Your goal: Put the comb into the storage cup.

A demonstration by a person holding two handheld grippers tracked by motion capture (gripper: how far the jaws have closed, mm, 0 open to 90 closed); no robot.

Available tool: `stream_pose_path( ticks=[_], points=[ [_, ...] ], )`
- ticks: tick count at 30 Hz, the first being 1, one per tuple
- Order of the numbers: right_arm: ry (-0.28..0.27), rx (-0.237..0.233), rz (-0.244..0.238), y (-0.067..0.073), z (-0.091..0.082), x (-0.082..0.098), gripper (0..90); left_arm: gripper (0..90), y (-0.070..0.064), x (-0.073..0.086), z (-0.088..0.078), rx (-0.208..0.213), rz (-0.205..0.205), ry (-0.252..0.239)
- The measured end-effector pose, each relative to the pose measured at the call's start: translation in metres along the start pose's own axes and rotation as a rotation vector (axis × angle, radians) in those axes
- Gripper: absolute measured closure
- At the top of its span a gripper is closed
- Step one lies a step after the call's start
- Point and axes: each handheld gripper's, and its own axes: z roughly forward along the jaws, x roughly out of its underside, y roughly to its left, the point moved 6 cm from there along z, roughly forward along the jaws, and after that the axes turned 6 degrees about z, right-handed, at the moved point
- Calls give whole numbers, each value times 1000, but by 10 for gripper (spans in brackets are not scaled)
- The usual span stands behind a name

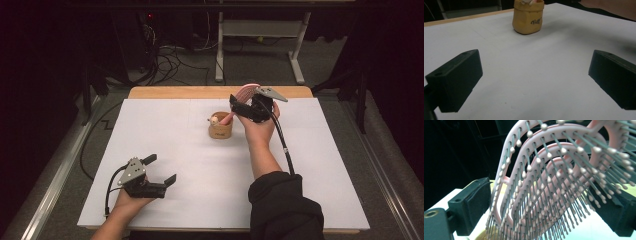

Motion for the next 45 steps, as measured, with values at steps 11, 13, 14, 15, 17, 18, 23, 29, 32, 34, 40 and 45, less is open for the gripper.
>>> stream_pose_path(
  ticks=[11, 13, 14, 15, 17, 18, 23, 29, 32, 34, 40, 45],
  points=[
    [19, 13, 11, -4, 2, 2, 29, 0, 0, 0, 0, 0, 4, 3],
    [19, 14, 13, -5, 2, 2, 28, 0, 0, 0, 0, 0, 2, 3],
    [20, 15, 12, -5, 2, 2, 28, 0, 0, 0, 0, 0, 2, 3],
    [17, 16, 11, -5, 2, 2, 28, 0, 0, 0, 0, 0, 2, 2],
    [17, 17, 12, -6, 2, 1, 29, 0, 0, 0, 0, 1, 1, 3],
    [17, 19, 13, -6, 2, 1, 29, 0, 0, 0, 0, 0, 3, 3],
    [17, 22, 13, -6, 2, 2, 28, 0, 0, 0, 0, 0, 1, 1],
    [19, 23, 12, -6, 1, 1, 28, 0, 0, 0, 0, 0, 3, 3],
    [19, 23, 9, -6, 1, 1, 27, 0, 0, 0, 0, 0, 1, 0],
    [21, 22, 7, -6, 0, 1, 30, 0, 0, -1, 0, 0, -4, -3],
    [30, 39, 3, -8, -1, 1, 17, 0, 0, 0, 0, 1, -1, -1],
    [29, 51, -8, -9, -3, 0, 4, 0, 0, 0, 0, 0, -2, -1]
  ],
)
